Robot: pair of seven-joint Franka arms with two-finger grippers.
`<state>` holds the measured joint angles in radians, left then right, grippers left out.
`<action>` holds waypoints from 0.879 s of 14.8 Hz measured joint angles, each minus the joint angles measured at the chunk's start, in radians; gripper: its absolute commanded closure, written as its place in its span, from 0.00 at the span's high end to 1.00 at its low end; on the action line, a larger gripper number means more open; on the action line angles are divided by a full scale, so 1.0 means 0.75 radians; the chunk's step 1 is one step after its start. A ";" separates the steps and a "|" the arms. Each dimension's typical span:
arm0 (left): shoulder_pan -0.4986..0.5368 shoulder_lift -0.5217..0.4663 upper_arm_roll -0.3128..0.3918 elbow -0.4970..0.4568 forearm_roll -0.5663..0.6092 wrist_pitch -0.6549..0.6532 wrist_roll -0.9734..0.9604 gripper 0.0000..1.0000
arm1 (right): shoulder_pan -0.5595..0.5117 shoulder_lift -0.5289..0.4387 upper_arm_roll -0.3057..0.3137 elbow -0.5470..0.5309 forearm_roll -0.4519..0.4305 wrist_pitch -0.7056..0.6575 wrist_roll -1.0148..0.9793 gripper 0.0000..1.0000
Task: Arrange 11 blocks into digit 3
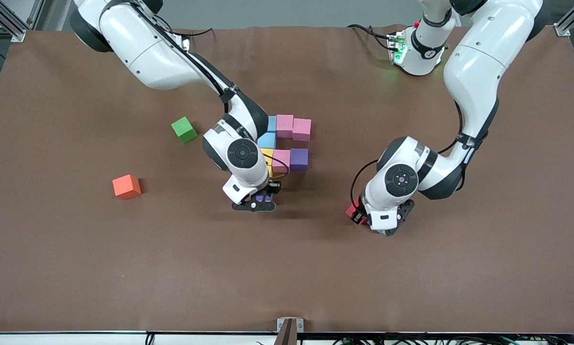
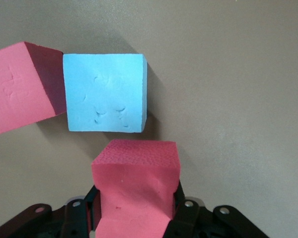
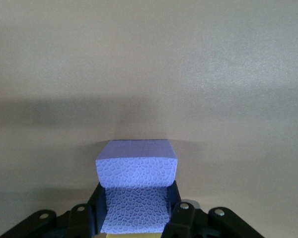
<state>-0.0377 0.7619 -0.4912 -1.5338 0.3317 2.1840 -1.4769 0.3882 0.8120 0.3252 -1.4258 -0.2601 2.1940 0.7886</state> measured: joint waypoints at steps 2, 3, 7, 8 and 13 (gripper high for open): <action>-0.001 0.000 0.000 0.003 0.000 0.000 -0.022 0.28 | 0.001 0.000 0.000 -0.002 0.000 0.000 0.001 0.00; -0.002 0.000 -0.002 0.004 0.000 0.000 -0.052 0.28 | 0.003 0.000 0.000 -0.005 0.000 0.000 0.002 0.00; -0.038 0.000 -0.004 0.017 0.000 0.000 -0.291 0.28 | 0.004 0.000 0.000 -0.010 -0.001 0.001 0.004 0.00; -0.053 0.000 -0.005 0.026 0.000 0.000 -0.377 0.28 | 0.004 0.000 0.000 -0.010 -0.001 0.001 0.004 0.00; -0.155 -0.001 -0.004 0.085 0.000 0.000 -0.792 0.28 | 0.004 -0.001 0.000 -0.011 -0.002 0.001 0.004 0.00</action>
<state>-0.1538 0.7615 -0.4941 -1.4699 0.3316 2.1838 -2.0712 0.3913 0.8115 0.3254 -1.4344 -0.2619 2.1948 0.7917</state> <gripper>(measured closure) 0.449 0.485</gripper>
